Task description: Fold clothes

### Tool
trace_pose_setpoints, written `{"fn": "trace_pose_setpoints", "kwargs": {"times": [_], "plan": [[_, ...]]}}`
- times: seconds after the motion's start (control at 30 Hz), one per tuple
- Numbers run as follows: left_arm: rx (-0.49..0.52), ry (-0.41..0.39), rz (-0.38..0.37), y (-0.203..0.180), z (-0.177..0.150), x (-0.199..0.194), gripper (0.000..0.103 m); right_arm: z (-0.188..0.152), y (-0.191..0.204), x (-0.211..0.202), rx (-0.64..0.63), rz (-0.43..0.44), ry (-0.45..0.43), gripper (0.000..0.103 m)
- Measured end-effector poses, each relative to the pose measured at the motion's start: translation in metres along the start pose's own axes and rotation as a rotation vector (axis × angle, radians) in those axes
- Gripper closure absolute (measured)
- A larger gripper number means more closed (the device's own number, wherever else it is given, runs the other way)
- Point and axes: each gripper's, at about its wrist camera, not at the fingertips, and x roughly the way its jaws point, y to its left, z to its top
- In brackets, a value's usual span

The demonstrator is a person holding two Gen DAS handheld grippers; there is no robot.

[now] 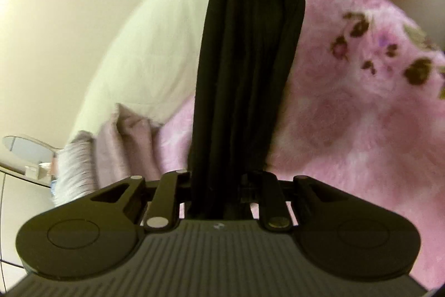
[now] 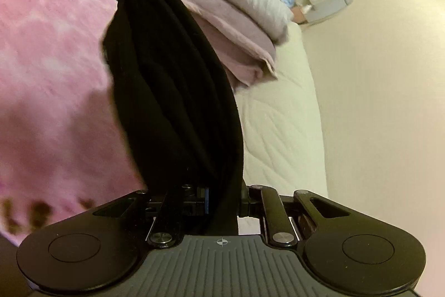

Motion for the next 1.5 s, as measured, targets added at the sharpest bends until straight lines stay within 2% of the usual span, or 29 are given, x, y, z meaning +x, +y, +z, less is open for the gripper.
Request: {"fn": "trace_pose_setpoints", "kwargs": {"times": [0.07, 0.17, 0.2, 0.23, 0.37, 0.5, 0.67, 0.77, 0.9, 1.0, 1.07, 1.1, 1.17, 1.27, 1.37, 1.43, 1.5], "plan": [[-0.014, 0.043, -0.057, -0.033, 0.005, 0.046, 0.083, -0.036, 0.03, 0.041, -0.003, 0.042, 0.032, 0.087], [-0.034, 0.152, -0.204, -0.08, 0.006, 0.099, 0.081, -0.073, 0.074, 0.091, 0.013, 0.185, 0.113, 0.087], [-0.029, 0.162, -0.205, -0.091, 0.004, 0.104, 0.082, -0.081, 0.085, 0.103, 0.025, 0.238, 0.141, 0.086], [-0.027, 0.169, -0.204, -0.101, 0.002, 0.107, 0.082, -0.085, 0.092, 0.105, 0.043, 0.243, 0.145, 0.086], [-0.039, 0.152, -0.187, -0.107, -0.004, 0.099, 0.081, -0.092, 0.101, 0.092, 0.122, 0.227, 0.13, 0.083], [-0.036, 0.176, -0.239, -0.102, -0.009, 0.095, 0.071, -0.087, 0.107, 0.085, 0.116, 0.246, 0.2, 0.071], [-0.063, 0.19, -0.279, -0.09, -0.032, 0.069, 0.065, -0.101, 0.091, 0.055, 0.316, 0.293, 0.311, 0.065], [-0.186, 0.221, -0.298, -0.074, -0.046, 0.053, 0.065, -0.114, 0.074, 0.033, 0.487, 0.328, 0.357, 0.064], [-0.443, 0.192, -0.292, -0.036, -0.063, 0.035, 0.065, -0.114, 0.04, 0.026, 0.79, 0.365, 0.296, 0.064], [-0.65, 0.149, -0.283, -0.008, -0.061, 0.036, 0.066, -0.098, 0.01, 0.048, 0.937, 0.359, 0.204, 0.064], [-0.732, 0.135, -0.299, 0.003, -0.053, 0.048, 0.067, -0.089, 0.004, 0.065, 0.992, 0.381, 0.146, 0.064], [-0.749, 0.132, -0.31, 0.005, -0.049, 0.056, 0.067, -0.085, 0.006, 0.075, 0.992, 0.403, 0.133, 0.064], [-0.693, 0.141, -0.332, -0.005, -0.04, 0.074, 0.067, -0.078, 0.016, 0.096, 0.958, 0.456, 0.124, 0.064], [-0.542, 0.227, -0.357, -0.039, -0.04, 0.106, 0.066, -0.07, 0.042, 0.125, 0.856, 0.547, 0.139, 0.064], [-0.524, 0.218, -0.365, -0.043, -0.049, 0.111, 0.065, -0.07, 0.032, 0.135, 0.831, 0.59, 0.135, 0.064], [-0.558, 0.237, -0.362, -0.03, -0.049, 0.108, 0.065, -0.073, 0.011, 0.131, 0.866, 0.561, 0.125, 0.064], [-0.597, 0.226, -0.334, -0.014, -0.05, 0.103, 0.066, -0.084, -0.015, 0.125, 0.896, 0.493, 0.096, 0.064]]}}
